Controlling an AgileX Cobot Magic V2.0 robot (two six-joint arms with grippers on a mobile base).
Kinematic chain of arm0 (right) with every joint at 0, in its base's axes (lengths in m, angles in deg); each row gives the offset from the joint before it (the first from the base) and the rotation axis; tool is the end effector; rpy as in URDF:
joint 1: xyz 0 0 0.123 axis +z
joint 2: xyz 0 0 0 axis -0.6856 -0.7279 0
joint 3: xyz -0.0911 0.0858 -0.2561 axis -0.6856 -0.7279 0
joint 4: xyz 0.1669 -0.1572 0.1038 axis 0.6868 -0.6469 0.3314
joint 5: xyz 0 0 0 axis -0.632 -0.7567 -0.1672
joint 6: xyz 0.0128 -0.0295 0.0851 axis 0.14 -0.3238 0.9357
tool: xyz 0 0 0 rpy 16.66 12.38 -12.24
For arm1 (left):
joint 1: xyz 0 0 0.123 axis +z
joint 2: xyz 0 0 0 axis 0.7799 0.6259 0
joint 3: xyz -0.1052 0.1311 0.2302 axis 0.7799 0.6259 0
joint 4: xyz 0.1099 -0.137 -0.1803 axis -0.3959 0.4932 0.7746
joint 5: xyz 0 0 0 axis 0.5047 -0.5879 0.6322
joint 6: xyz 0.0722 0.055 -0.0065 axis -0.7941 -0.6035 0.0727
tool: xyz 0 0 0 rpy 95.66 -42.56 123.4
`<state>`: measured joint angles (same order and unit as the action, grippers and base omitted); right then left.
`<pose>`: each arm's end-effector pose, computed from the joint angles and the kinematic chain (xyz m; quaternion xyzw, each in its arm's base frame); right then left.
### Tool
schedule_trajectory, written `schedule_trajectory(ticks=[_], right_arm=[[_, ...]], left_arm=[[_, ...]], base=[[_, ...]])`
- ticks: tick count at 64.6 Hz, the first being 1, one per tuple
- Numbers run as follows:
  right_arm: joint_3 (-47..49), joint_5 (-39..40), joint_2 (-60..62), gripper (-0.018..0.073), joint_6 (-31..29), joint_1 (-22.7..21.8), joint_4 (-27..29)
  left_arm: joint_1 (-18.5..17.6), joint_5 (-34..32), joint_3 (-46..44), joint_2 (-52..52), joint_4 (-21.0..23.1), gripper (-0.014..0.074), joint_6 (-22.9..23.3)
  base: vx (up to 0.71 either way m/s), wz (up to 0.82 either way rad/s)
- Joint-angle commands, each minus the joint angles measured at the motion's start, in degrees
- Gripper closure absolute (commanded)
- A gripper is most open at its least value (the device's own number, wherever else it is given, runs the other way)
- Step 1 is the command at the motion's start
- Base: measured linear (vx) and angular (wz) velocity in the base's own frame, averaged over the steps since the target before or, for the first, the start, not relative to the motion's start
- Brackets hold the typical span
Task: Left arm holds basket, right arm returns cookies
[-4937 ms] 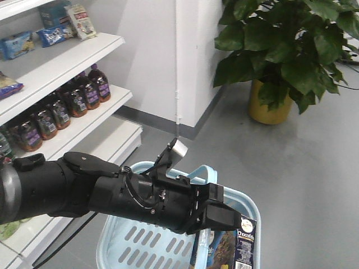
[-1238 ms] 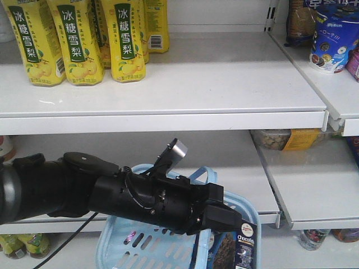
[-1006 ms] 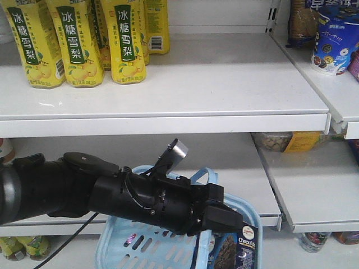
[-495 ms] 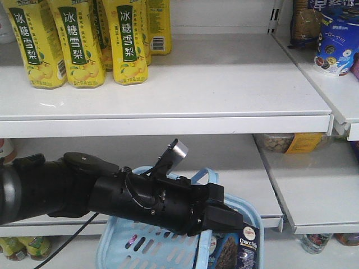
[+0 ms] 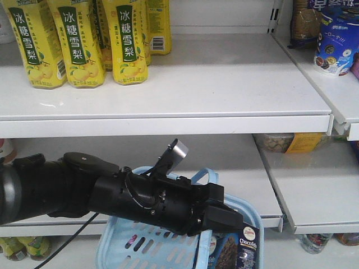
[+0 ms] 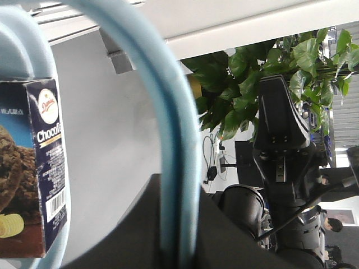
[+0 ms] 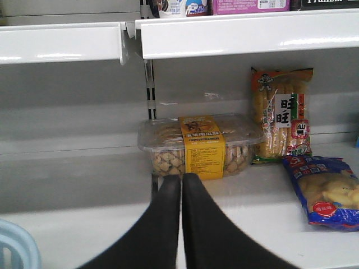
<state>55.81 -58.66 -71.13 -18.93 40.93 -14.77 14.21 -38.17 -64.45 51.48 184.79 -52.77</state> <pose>0.0565 -0.0032 0.1939 0.0230 0.7226 -0.0128 0.6907 0.2310 -0.2582 0.2299 0.0746 0.8180 -0.5666 0.0651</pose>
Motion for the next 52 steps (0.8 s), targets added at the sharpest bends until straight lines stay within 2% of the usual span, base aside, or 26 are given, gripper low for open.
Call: schedule_trajectory(ticks=[1,31,44,52], right_arm=[[-0.21,4.17,0.67,0.0567,0.10,-0.32,-0.17],[-0.21,4.17,0.67,0.0567,0.10,-0.32,-0.17],[0.31,8.40,0.67,0.0567,0.10,-0.32,-0.41],[3.11,8.07,0.05,0.0567,0.11,-0.32,-0.24]], left_arm=[[0.03,2.07,-1.43,-3.07,5.47,0.0603,-0.90],[0.03,2.07,-1.43,-3.07,5.47,0.0603,-0.90],[0.03,2.07,-1.43,-3.07,5.47,0.0603,-0.90],[0.03,2.07,-1.43,-3.07,5.47,0.0603,-0.90]], base=[[0.00,0.00],[0.00,0.00],[0.00,0.00],[0.00,0.00]])
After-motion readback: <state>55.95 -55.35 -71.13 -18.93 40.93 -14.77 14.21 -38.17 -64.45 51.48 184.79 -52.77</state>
